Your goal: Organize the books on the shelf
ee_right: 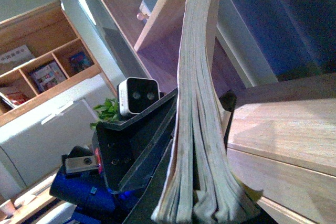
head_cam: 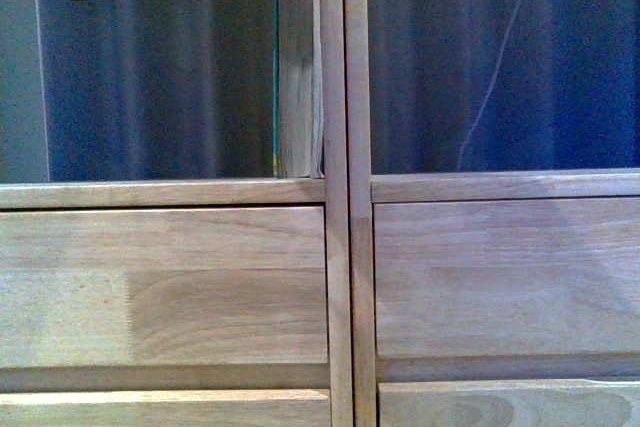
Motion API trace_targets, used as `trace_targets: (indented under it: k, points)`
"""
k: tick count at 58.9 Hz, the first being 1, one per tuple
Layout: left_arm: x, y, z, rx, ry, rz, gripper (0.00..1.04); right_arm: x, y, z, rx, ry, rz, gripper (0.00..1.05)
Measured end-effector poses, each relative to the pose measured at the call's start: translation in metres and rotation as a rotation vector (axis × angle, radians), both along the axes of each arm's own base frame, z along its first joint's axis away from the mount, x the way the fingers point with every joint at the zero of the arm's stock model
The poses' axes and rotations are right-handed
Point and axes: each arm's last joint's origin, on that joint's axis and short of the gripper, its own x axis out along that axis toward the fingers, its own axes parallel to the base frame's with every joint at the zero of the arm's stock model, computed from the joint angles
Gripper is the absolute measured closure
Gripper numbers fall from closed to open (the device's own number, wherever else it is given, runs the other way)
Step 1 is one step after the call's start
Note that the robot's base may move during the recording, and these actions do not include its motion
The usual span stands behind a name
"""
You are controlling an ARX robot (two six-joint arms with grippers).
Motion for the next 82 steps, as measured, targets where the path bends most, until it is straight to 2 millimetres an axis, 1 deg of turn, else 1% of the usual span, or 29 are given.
trace_targets:
  k: [3, 4, 7, 11, 15, 17, 20, 27, 29, 35, 38, 40, 47, 50, 55, 57, 62, 67, 72, 74, 82]
  points:
    - [-0.006, 0.002, 0.000, -0.006, -0.021, -0.004, 0.74, 0.000, -0.001, 0.000, 0.004, 0.008, 0.018, 0.97]
    - [-0.009, 0.003, 0.000, -0.006, -0.029, -0.007, 0.80, 0.000, -0.001, 0.000, 0.006, 0.009, 0.029, 0.96]
    - [-0.015, 0.004, 0.000, -0.002, -0.039, -0.014, 0.90, 0.001, -0.002, -0.001, 0.012, 0.018, 0.060, 0.85]
    - [-0.020, 0.006, 0.000, 0.006, -0.052, -0.019, 0.97, 0.003, -0.004, -0.007, 0.013, 0.037, 0.081, 0.74]
    - [-0.024, 0.008, 0.000, 0.015, -0.069, -0.023, 0.98, 0.005, -0.007, -0.014, 0.012, 0.057, 0.103, 0.64]
    - [-0.025, 0.009, 0.000, 0.016, -0.071, -0.020, 0.98, 0.006, -0.008, -0.017, 0.012, 0.064, 0.108, 0.60]
    - [-0.027, 0.012, -0.002, 0.020, -0.080, -0.005, 0.98, 0.007, -0.012, -0.024, 0.006, 0.076, 0.117, 0.52]
    - [-0.023, 0.021, -0.002, 0.024, -0.094, 0.039, 0.98, 0.007, -0.024, -0.035, -0.007, 0.091, 0.110, 0.37]
    - [-0.020, 0.023, -0.002, 0.029, -0.100, 0.056, 0.98, 0.006, -0.029, -0.039, -0.012, 0.094, 0.106, 0.31]
    - [0.000, 0.025, 0.003, 0.045, -0.107, 0.130, 0.98, 0.004, -0.047, -0.047, -0.015, 0.093, 0.072, 0.17]
    - [0.011, 0.027, 0.001, 0.068, -0.090, 0.206, 0.98, 0.001, -0.058, -0.051, -0.021, 0.094, 0.058, 0.09]
    - [0.017, 0.028, -0.002, 0.090, -0.076, 0.250, 0.98, -0.001, -0.065, -0.053, -0.021, 0.093, 0.046, 0.06]
    - [0.034, 0.030, -0.014, 0.178, -0.076, 0.415, 0.98, -0.009, -0.092, -0.058, -0.025, 0.080, -0.016, 0.07]
    - [0.045, 0.032, -0.019, 0.270, -0.151, 0.564, 0.98, -0.015, -0.107, -0.061, -0.037, 0.074, -0.064, 0.07]
    - [0.059, 0.032, -0.019, 0.386, -0.260, 0.736, 0.98, -0.029, -0.125, -0.067, -0.072, 0.057, -0.160, 0.07]
    - [0.064, 0.031, -0.018, 0.423, -0.290, 0.779, 0.98, -0.034, -0.129, -0.069, -0.090, 0.051, -0.194, 0.07]
    - [0.079, 0.027, -0.020, 0.523, -0.348, 0.881, 0.98, -0.048, -0.137, -0.076, -0.157, 0.019, -0.295, 0.07]
    - [0.094, 0.024, -0.023, 0.593, -0.376, 0.946, 0.98, -0.059, -0.141, -0.083, -0.231, -0.014, -0.403, 0.07]
    - [0.112, 0.022, -0.027, 0.651, -0.362, 0.990, 0.98, -0.069, -0.145, -0.092, -0.332, -0.074, -0.514, 0.07]
    - [0.122, 0.021, -0.030, 0.674, -0.362, 1.016, 0.98, -0.074, -0.146, -0.095, -0.397, -0.132, -0.573, 0.07]
    - [0.139, 0.017, -0.035, 0.716, -0.379, 1.038, 0.98, -0.084, -0.146, -0.101, -0.496, -0.231, -0.667, 0.07]
